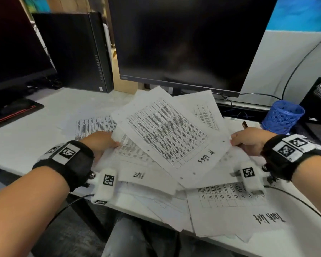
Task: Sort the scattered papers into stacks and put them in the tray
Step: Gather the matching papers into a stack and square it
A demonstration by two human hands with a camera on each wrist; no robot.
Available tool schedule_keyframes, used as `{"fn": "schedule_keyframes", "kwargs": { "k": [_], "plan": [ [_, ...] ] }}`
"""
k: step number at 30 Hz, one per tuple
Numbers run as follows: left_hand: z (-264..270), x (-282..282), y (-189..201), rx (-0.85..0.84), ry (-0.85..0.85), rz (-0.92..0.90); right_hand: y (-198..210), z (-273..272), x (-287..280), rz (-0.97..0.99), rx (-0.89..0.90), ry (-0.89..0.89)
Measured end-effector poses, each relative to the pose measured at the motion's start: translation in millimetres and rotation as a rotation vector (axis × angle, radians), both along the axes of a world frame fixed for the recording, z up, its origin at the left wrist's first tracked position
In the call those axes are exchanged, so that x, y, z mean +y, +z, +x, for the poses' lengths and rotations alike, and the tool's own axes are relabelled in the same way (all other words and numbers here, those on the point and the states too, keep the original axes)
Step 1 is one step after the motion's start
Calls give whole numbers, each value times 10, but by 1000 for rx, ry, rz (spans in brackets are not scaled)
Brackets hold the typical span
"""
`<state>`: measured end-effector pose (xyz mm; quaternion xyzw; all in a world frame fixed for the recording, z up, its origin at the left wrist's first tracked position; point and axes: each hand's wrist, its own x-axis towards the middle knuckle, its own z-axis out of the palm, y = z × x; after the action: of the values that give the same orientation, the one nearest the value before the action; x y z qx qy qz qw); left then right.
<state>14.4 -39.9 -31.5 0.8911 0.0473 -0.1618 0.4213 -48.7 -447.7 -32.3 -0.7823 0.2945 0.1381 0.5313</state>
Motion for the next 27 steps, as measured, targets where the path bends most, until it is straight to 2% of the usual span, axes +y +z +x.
{"fn": "schedule_keyframes", "kwargs": {
  "k": [1, 5, 7, 9, 11, 17, 23, 27],
  "plan": [
    [-47, -113, 18, 5, -20, 1, -5, -28, 75, 52, 40, -7],
    [-240, -496, 127, -7, -165, 381, -17, -112, 359, 78, 88, 105],
    [-292, -613, 121, -50, -253, 427, -25, -141, 420, 68, 113, 190],
    [-293, -677, 56, -66, -301, 427, -14, -163, 402, 25, 144, 266],
    [-247, -715, 28, -40, -277, 383, 20, -175, 331, -12, 171, 300],
    [-176, -578, 93, -65, -138, 292, 106, -153, -6, -73, 128, 124],
    [-147, -610, 101, -94, -154, 262, 73, -182, 141, 49, 130, 157],
    [-211, -816, 76, -52, -218, 251, 93, -184, 385, 219, 92, 105]
  ]
}}
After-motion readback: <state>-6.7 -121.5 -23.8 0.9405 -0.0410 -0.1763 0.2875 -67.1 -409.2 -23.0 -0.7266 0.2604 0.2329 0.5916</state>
